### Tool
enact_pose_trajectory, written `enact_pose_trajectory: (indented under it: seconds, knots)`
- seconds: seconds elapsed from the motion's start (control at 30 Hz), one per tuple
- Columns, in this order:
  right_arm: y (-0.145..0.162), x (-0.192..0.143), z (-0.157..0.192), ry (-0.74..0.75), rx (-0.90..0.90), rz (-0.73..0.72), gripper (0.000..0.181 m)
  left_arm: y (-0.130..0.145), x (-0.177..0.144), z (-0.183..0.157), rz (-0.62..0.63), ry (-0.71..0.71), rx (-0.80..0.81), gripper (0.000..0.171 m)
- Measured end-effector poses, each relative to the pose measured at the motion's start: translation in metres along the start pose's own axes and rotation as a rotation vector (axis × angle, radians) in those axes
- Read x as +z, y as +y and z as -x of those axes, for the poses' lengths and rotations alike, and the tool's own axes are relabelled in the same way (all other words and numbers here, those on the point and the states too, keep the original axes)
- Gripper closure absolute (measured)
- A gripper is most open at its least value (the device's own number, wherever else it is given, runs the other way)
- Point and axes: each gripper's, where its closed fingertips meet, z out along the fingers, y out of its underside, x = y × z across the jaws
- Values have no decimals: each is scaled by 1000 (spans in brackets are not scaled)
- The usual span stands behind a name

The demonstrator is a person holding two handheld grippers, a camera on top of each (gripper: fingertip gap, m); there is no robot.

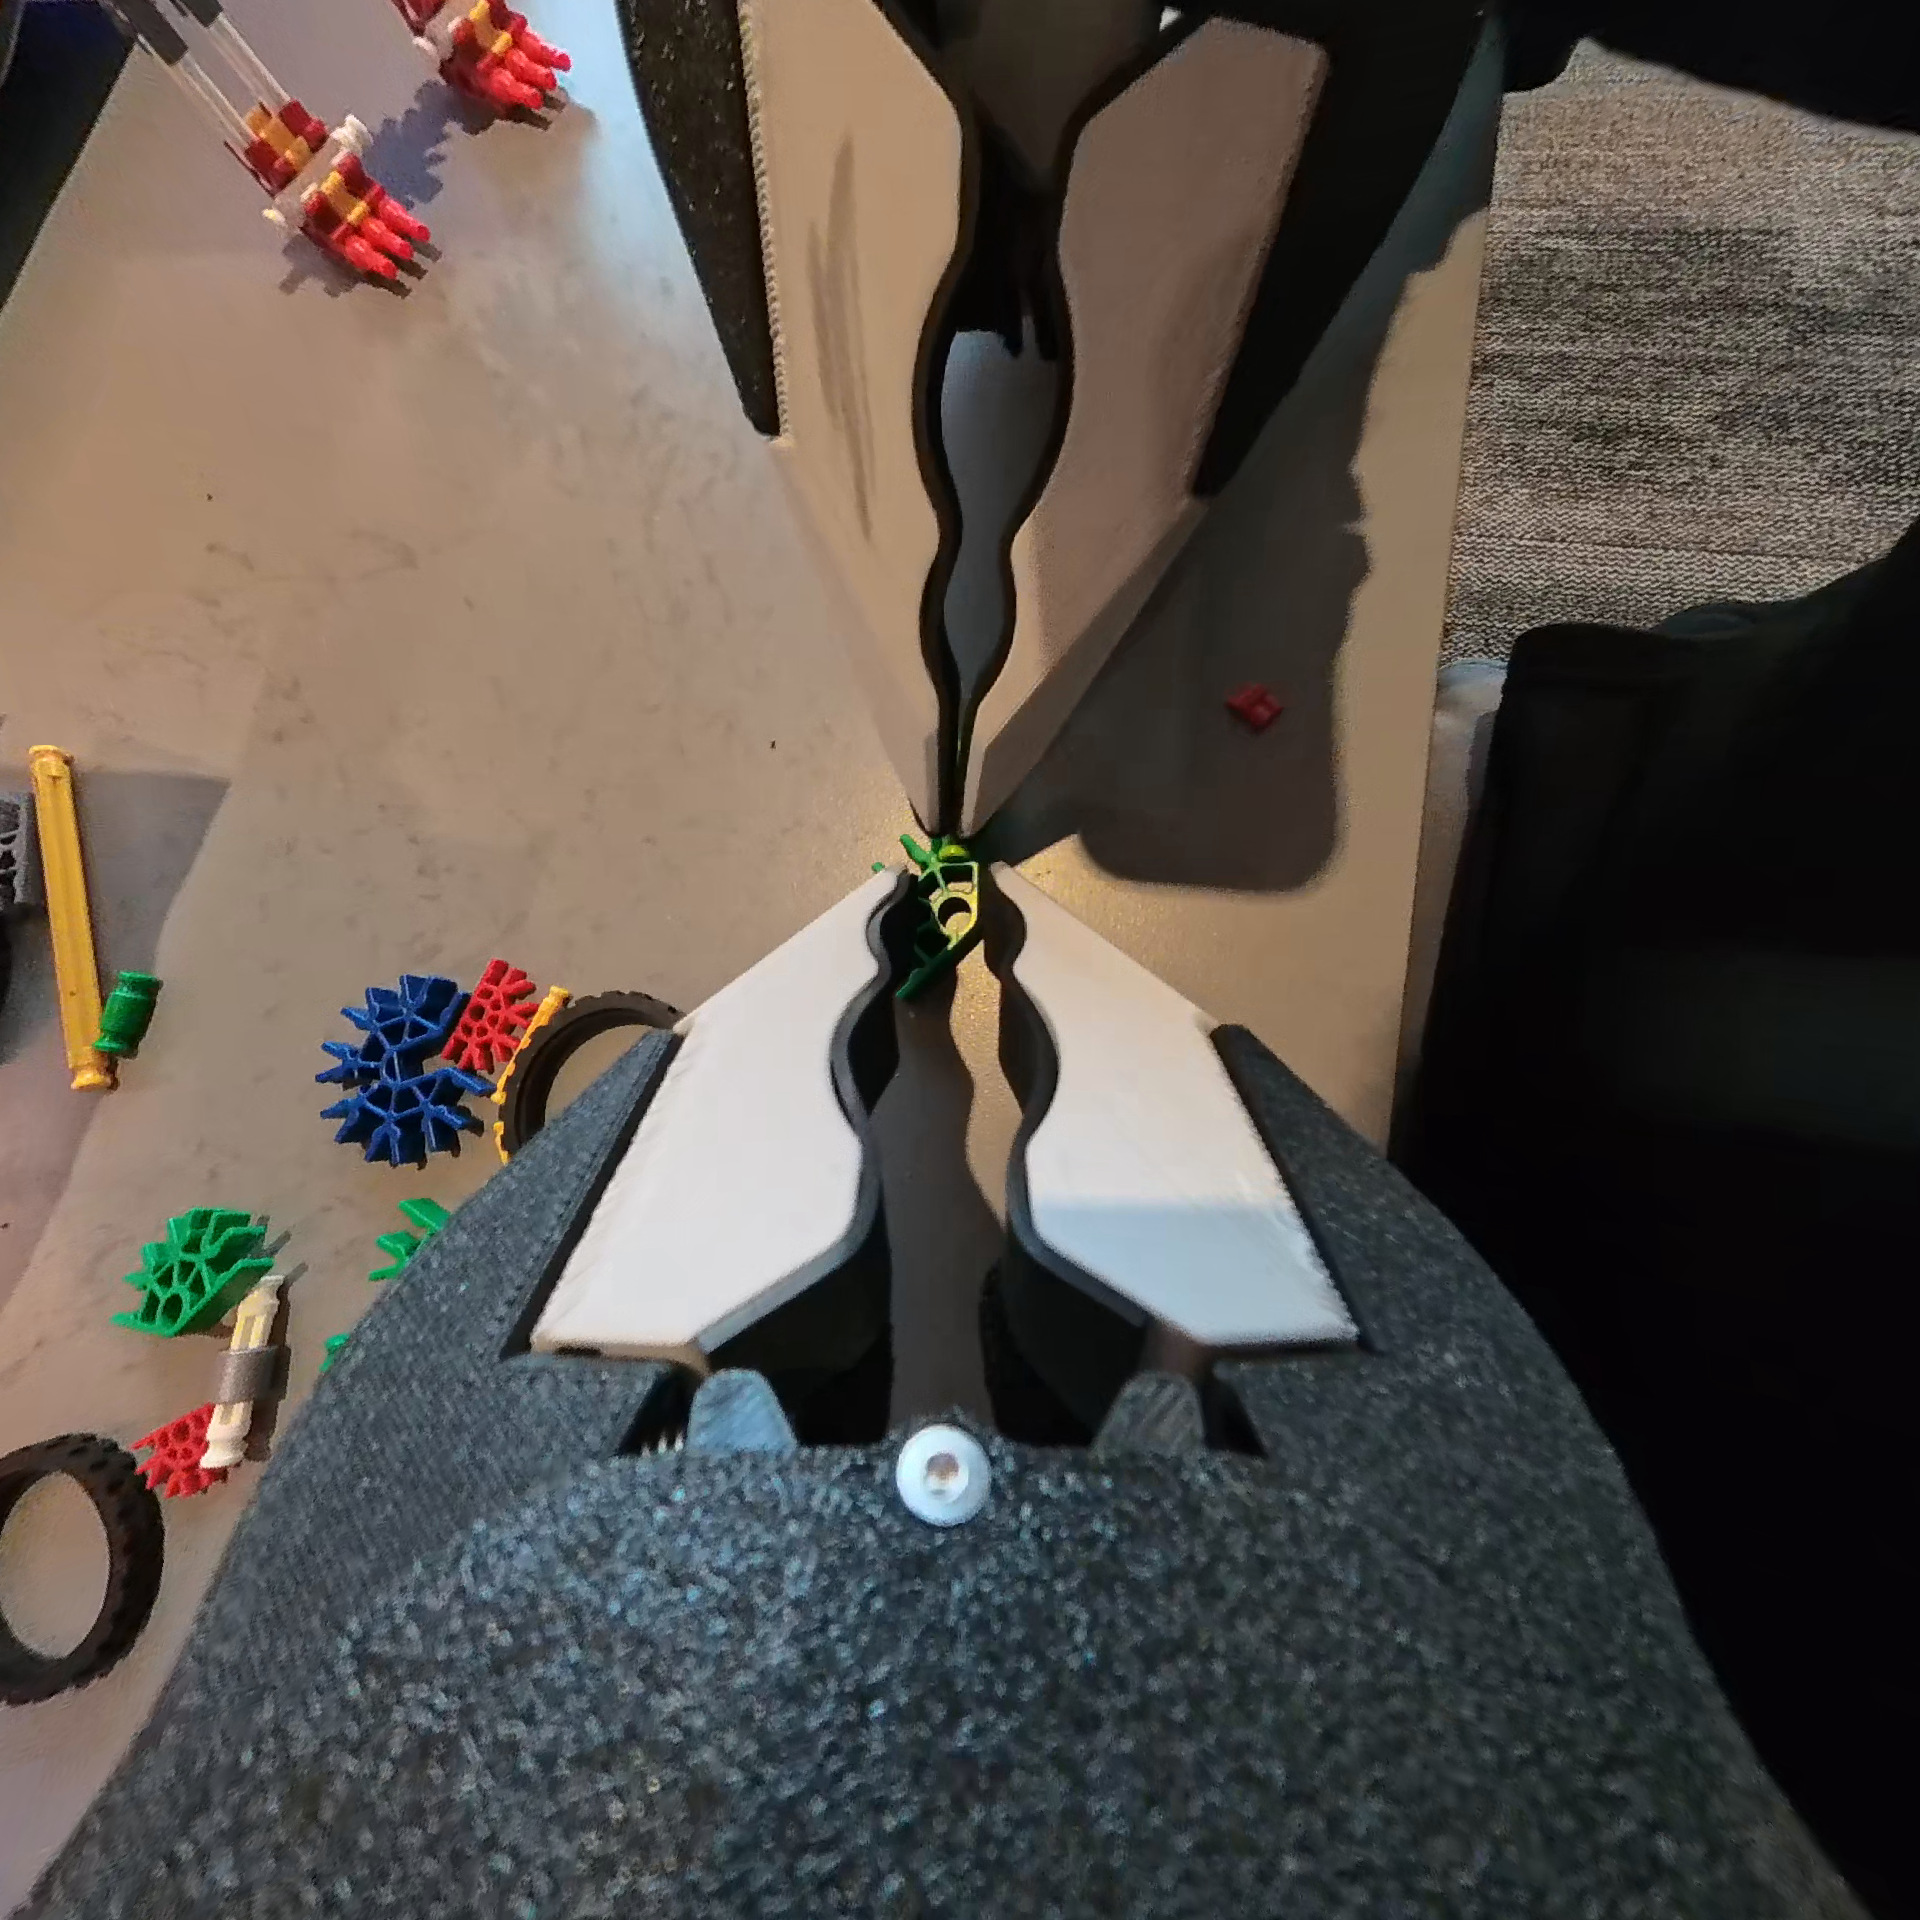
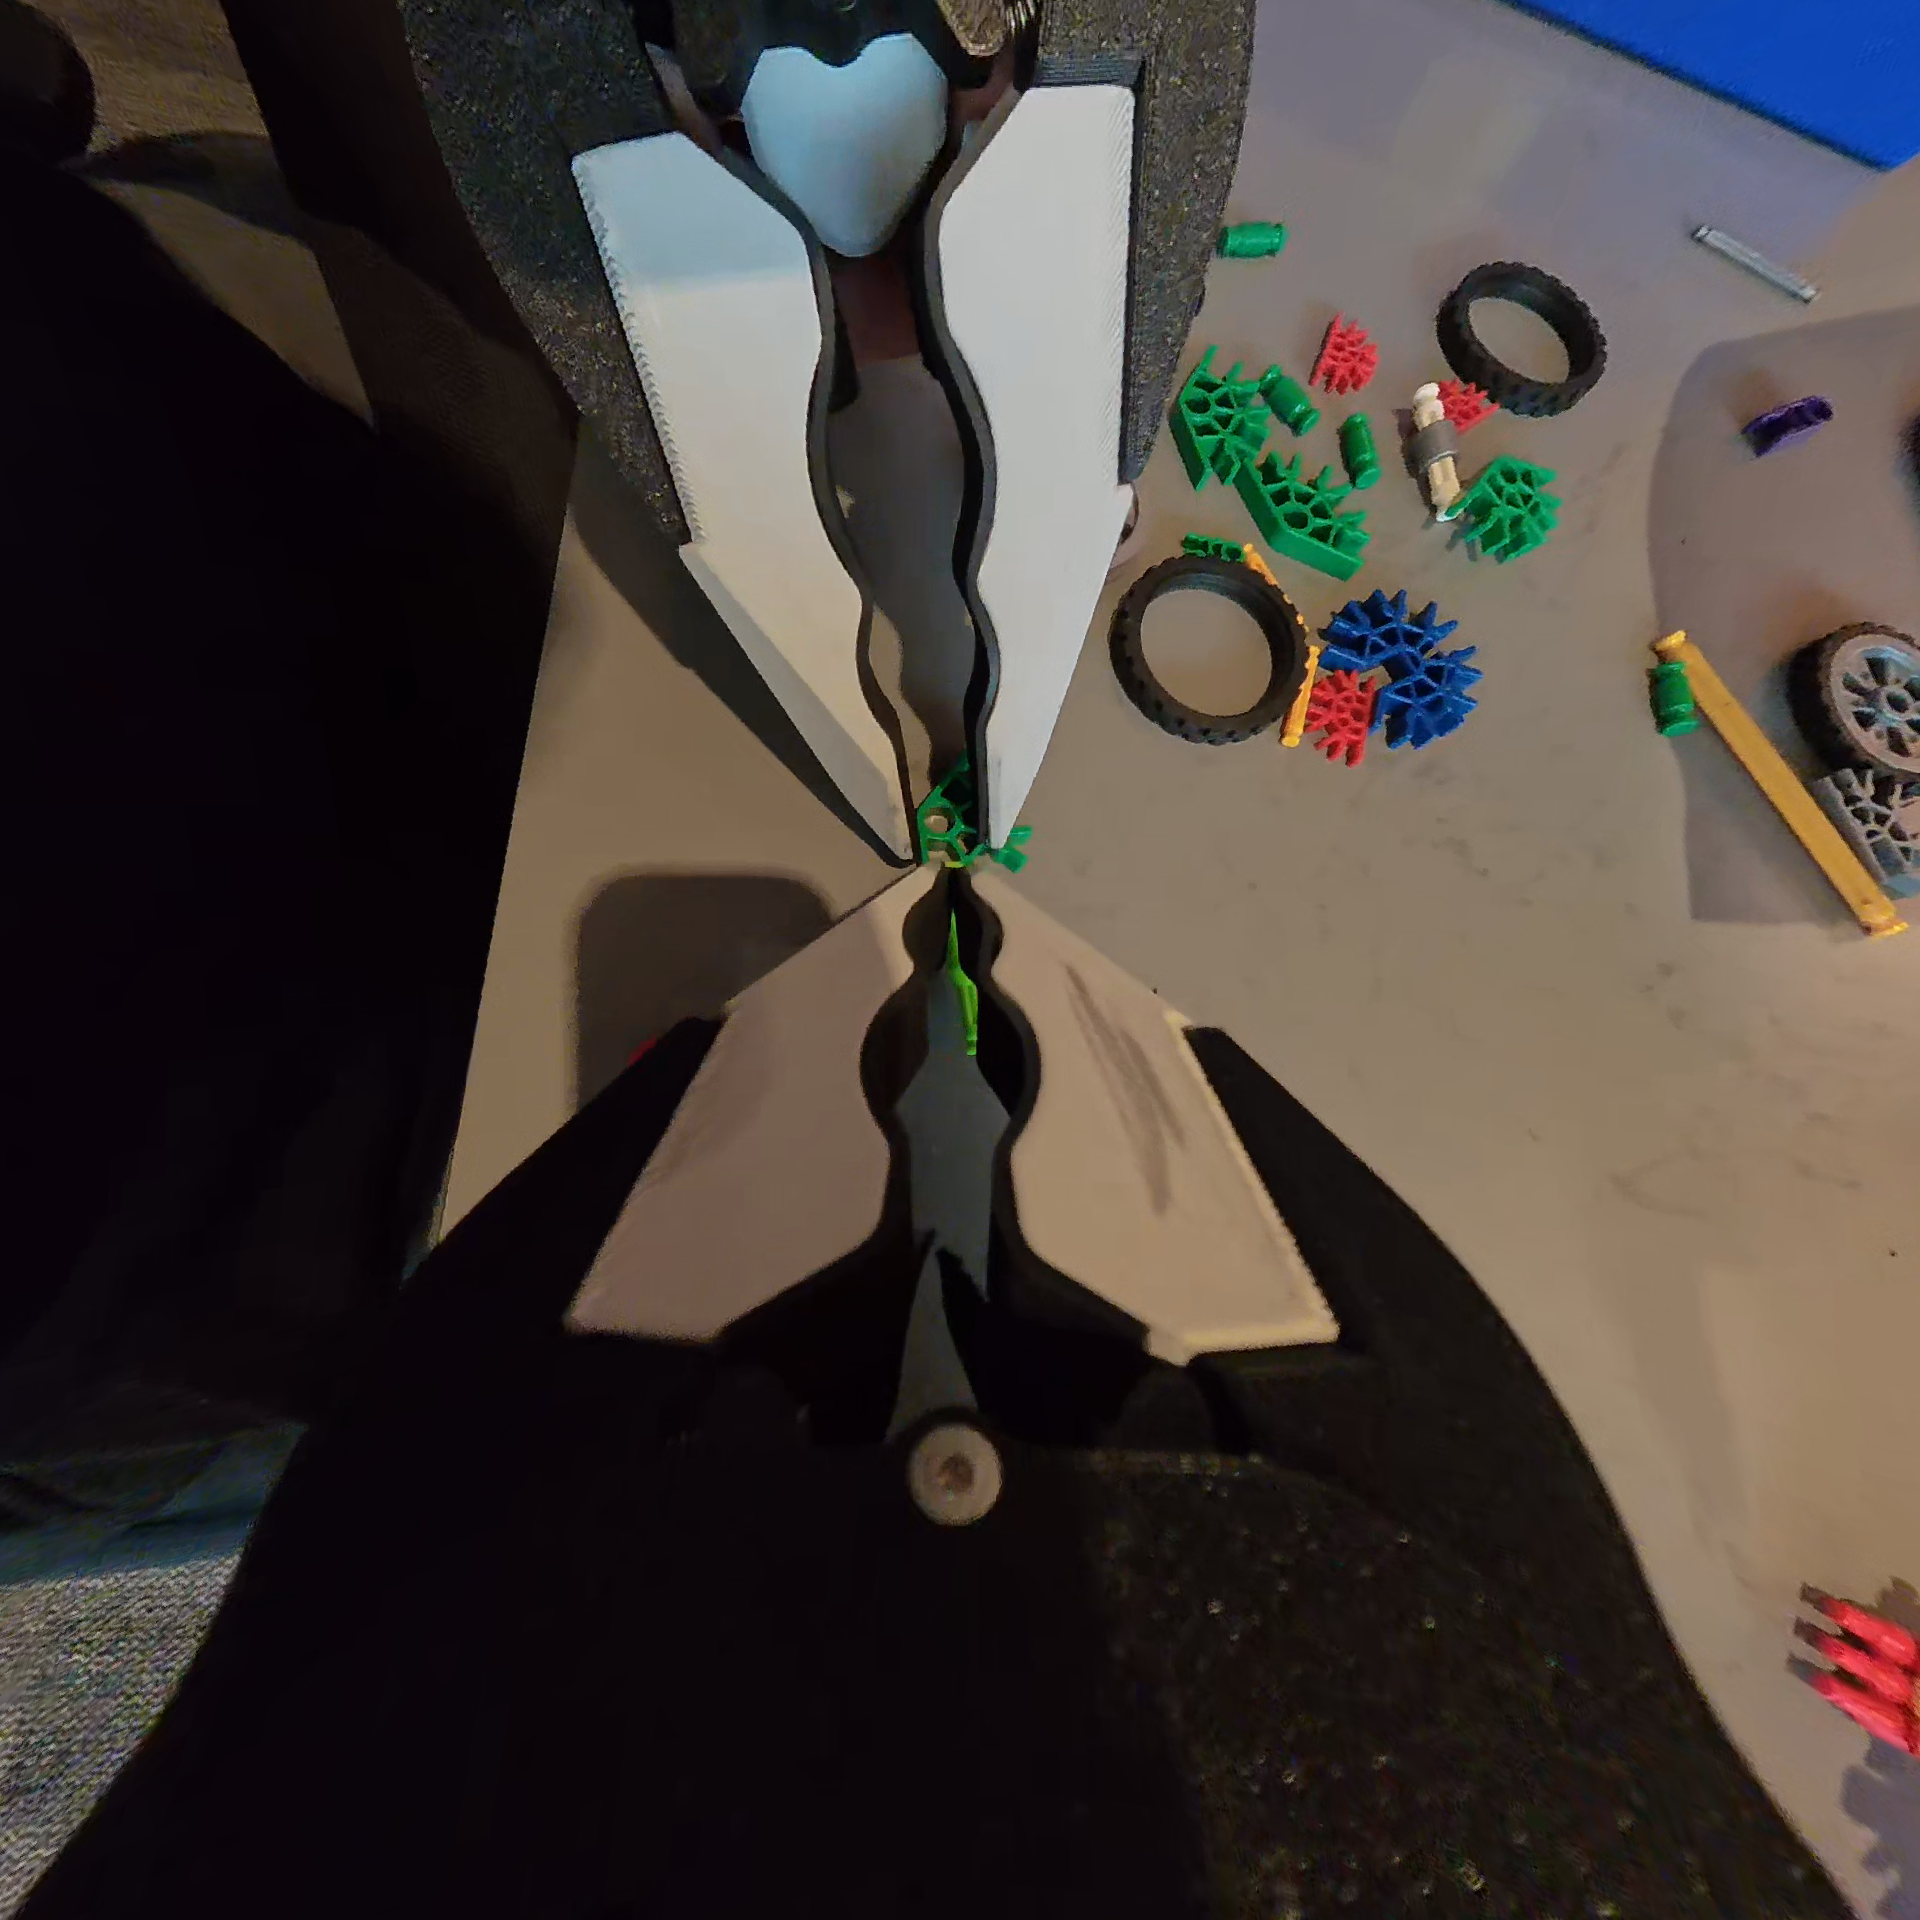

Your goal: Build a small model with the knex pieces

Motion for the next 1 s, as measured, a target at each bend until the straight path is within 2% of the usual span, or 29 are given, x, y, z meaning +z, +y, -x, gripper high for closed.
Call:
enact_pose_trajectory:
  seconds: [0.43, 0.87, 1.0]
  knots:
    - [3, 1, 2, -95, 38, 72, 181, 0, 1, -1, 2, -14, 10, 162]
    - [4, 6, 3, -157, -70, 306, 181, 2, 0, -2, -9, -14, -8, 165]
    - [3, 4, 2, -172, -31, 257, 181, 2, -1, -2, -24, -20, -15, 164]
